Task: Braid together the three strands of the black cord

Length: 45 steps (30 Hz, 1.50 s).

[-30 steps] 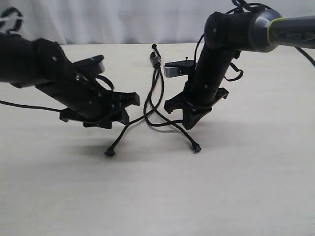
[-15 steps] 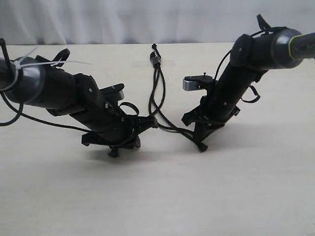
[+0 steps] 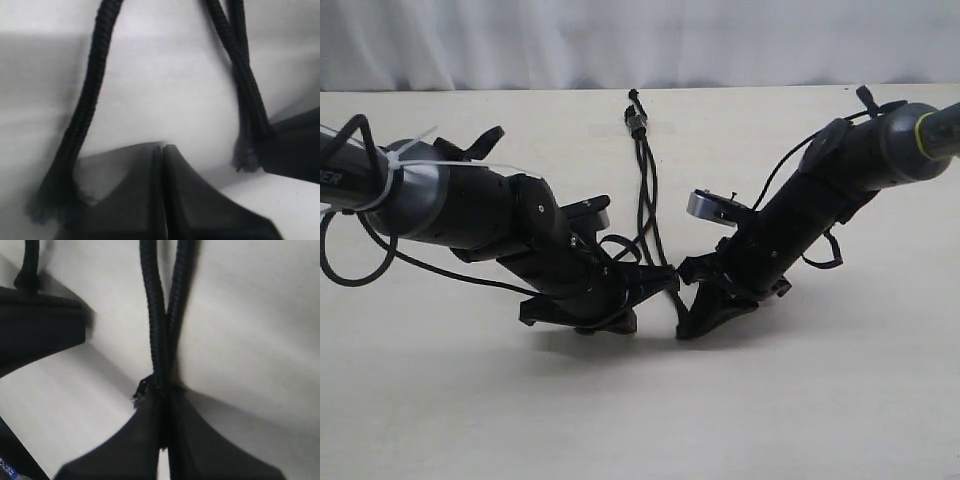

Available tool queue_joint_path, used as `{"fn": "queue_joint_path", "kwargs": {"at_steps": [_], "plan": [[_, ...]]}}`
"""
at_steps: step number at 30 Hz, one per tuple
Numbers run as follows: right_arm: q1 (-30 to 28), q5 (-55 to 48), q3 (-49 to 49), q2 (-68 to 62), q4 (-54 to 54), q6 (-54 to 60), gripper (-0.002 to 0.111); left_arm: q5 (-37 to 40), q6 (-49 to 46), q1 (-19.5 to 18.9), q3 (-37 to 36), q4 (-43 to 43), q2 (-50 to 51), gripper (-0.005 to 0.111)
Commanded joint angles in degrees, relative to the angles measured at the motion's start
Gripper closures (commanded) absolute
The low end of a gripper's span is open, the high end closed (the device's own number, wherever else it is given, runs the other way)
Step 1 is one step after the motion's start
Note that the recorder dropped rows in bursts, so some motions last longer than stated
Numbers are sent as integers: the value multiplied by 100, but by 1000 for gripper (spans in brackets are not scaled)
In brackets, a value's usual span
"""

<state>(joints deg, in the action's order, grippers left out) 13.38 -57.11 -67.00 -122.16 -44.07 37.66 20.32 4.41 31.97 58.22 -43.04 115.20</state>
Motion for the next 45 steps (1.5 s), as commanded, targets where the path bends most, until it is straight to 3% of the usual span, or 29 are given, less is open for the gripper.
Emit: {"fn": "queue_joint_path", "kwargs": {"at_steps": [1, 12, 19, 22, 31, 39, 45], "plan": [[9, 135, 145, -38, -151, 308, 104, 17, 36, 46, -20, -155, 84, 107], [9, 175, 145, -38, -216, 346, 103, 159, 36, 46, -20, -578, 84, 107], [-98, 157, 111, 3, -216, 131, 72, 321, -522, 46, 111, -562, -291, 107], [-255, 88, 111, 121, -135, -100, 64, 321, -591, -58, 126, -504, -602, 107], [-799, 71, 111, 1071, 143, -640, 63, 310, -344, -768, 114, 890, -1071, 107], [-785, 162, 146, 1519, 345, -792, 63, 272, 9, -793, 114, 989, -189, 107], [-785, 175, 146, 1532, 345, -792, 63, 227, 9, -765, 114, 1137, -87, 107]]}}
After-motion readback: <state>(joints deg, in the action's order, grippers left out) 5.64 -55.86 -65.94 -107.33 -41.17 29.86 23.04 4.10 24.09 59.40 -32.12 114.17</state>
